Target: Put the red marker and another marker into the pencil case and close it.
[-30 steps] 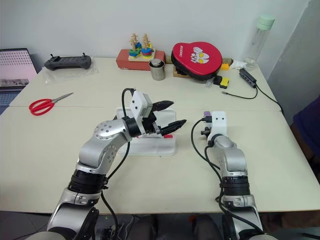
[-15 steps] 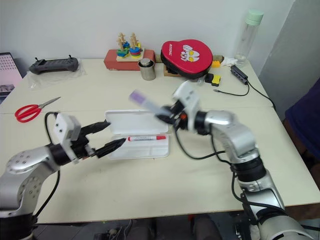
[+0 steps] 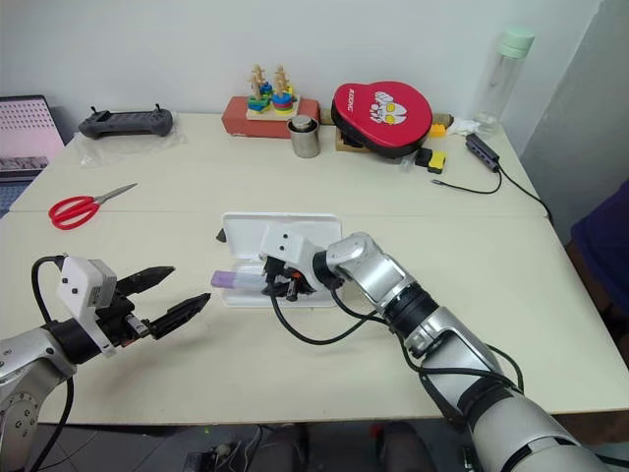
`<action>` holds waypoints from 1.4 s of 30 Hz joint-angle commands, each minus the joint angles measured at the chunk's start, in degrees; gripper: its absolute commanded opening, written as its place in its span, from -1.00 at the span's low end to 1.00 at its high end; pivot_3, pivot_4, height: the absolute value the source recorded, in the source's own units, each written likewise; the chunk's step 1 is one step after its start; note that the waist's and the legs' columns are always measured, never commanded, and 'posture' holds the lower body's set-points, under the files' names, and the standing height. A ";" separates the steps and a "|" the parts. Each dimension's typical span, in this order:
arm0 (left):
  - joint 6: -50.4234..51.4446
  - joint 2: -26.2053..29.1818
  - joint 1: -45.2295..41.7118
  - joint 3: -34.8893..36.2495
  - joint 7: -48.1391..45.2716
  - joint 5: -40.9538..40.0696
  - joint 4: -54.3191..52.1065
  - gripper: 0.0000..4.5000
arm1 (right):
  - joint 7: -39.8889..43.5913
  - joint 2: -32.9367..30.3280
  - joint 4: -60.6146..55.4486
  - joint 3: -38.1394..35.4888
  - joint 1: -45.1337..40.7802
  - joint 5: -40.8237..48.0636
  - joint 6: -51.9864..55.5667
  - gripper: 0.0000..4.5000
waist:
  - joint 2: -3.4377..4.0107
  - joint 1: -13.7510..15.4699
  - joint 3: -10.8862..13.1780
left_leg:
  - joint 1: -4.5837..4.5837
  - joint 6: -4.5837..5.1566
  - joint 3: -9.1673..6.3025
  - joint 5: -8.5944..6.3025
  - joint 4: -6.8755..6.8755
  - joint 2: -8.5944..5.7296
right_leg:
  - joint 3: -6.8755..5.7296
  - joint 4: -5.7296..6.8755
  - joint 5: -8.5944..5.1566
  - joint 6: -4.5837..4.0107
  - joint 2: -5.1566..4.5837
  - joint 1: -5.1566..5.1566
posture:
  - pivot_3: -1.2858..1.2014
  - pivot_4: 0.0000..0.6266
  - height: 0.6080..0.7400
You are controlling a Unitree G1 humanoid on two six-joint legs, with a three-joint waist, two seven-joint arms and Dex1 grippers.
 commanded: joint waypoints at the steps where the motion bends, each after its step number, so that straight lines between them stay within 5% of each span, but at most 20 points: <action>1: 0.20 0.00 0.73 2.27 1.29 -1.42 -3.16 1.00 | 2.44 0.82 2.08 -0.35 -1.34 -1.95 -3.78 -0.51 | 0.01 -0.01 0.00 | 0.00 -0.01 0.00 0.00 -0.01 0.00 | 0.00 0.00 0.00 0.00 0.00 0.00 | 0.03 -0.52 1.00; 7: 0.68 -0.26 0.68 1.76 2.77 -1.79 -4.05 1.00 | 3.40 1.53 5.53 -1.31 -1.86 -4.00 -6.16 -0.51 | 0.00 -0.21 0.00 | 0.02 -0.01 0.00 -0.01 -0.01 0.00 | 0.00 0.01 0.00 0.00 0.00 0.00 | 0.03 -0.52 1.00; 14: 3.05 -1.31 -6.27 2.98 7.92 -4.55 0.08 1.00 | 3.73 2.49 4.57 -5.79 -3.39 -3.07 -6.18 0.25 | -0.01 -0.02 0.00 | 0.02 -0.01 -0.05 0.00 0.03 0.01 | -0.05 0.03 0.01 0.02 0.03 0.01 | 0.03 -0.52 1.00; 21: 3.71 0.71 -15.62 -2.92 13.54 2.73 12.46 1.00 | 5.75 2.57 -8.77 -15.16 -4.32 5.69 -1.43 0.96 | 0.01 -0.14 0.02 | -0.01 -0.01 -0.05 0.00 0.01 0.00 | -0.06 0.04 0.01 0.02 0.03 0.01 | 0.03 -0.52 1.00; 27: 0.42 -0.48 -24.82 -9.87 13.77 8.73 26.15 1.00 | -1.91 1.07 -21.38 -23.19 -4.49 10.65 6.06 0.96 | -0.05 0.32 -0.02 | -0.04 -0.02 -0.11 -0.01 0.01 -0.02 | -0.11 0.04 0.01 0.02 0.03 0.02 | 0.03 -0.52 1.00; 42: -13.74 -8.69 -49.64 -22.34 12.32 21.47 64.46 1.00 | -12.57 -4.46 -28.26 -24.65 -0.30 10.34 10.19 0.96 | -0.06 0.59 -0.03 | -0.16 0.00 -0.13 0.00 0.02 -0.07 | -0.15 0.06 0.06 0.06 0.02 -0.04 | 0.03 -0.52 1.00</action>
